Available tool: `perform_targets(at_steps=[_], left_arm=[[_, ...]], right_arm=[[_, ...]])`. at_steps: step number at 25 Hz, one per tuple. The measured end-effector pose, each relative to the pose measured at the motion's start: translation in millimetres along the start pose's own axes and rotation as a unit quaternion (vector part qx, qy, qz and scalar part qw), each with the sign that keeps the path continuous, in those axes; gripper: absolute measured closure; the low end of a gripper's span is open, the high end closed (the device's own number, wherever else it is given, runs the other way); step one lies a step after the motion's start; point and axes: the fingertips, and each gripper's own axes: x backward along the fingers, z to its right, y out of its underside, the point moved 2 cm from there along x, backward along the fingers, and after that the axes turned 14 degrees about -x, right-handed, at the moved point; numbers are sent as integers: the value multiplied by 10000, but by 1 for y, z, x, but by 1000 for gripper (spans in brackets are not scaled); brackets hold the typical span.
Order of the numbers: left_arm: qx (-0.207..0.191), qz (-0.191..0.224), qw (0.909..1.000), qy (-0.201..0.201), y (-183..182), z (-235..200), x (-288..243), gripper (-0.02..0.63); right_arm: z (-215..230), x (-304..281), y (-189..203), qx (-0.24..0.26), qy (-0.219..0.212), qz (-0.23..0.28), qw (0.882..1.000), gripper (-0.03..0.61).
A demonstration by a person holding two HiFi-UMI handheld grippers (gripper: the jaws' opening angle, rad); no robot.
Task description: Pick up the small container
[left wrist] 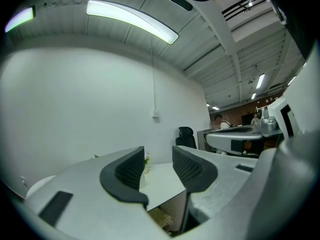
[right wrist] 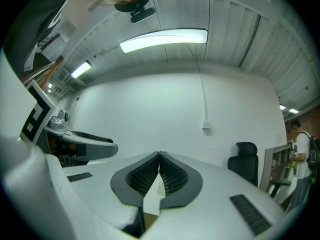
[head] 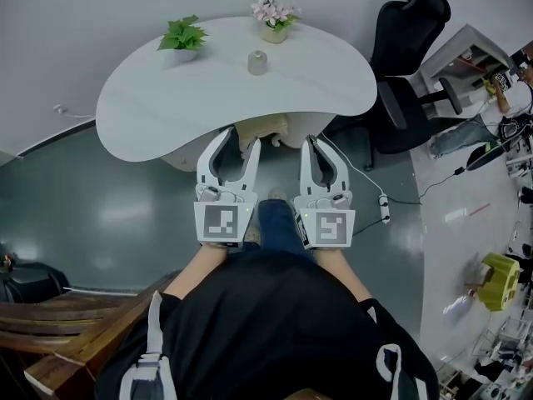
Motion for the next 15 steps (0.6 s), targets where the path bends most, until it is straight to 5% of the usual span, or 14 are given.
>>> perform_targets(at_steps=[15], left_arm=[[130,-34,9997,-225,14,-30,-97,445]], right_arm=[[46,-98,16,3,-393,-68,9992,555]])
